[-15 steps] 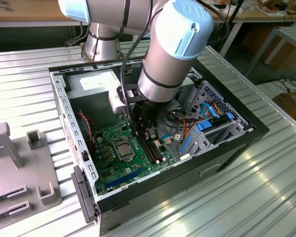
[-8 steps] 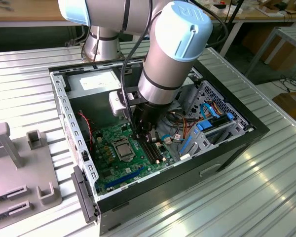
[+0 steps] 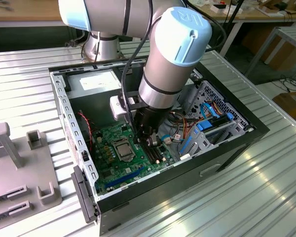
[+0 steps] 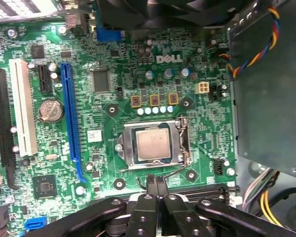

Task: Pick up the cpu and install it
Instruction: 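Install the first cpu locking lever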

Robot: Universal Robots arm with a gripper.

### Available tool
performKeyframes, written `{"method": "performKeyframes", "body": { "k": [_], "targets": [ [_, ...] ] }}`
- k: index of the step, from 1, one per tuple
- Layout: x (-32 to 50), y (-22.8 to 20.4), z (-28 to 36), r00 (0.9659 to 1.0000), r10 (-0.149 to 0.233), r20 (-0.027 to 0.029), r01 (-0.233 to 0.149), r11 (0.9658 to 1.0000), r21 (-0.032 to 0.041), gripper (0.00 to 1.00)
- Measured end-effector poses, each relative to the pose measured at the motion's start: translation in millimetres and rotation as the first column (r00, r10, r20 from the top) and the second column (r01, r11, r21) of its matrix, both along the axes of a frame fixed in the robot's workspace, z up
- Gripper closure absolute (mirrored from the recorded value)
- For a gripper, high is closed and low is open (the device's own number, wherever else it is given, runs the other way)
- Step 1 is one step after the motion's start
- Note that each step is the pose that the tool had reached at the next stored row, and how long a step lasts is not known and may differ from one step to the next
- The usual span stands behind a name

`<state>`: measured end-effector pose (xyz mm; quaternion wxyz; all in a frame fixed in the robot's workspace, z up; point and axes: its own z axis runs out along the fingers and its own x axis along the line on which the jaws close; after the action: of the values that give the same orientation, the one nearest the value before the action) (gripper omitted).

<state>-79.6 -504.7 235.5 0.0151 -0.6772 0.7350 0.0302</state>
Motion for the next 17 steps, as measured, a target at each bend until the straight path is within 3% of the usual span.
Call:
{"method": "performKeyframes", "body": {
  "k": [6, 17],
  "targets": [
    [0.0, -4.0, -3.0, 1.0000, 0.000, -0.0001, 0.000, 0.9999, -0.0156, 0.89],
    [0.0, -5.7, -17.3, 1.0000, 0.002, -0.0001, -0.002, 0.9999, -0.0162, 0.89]
  ]
}}
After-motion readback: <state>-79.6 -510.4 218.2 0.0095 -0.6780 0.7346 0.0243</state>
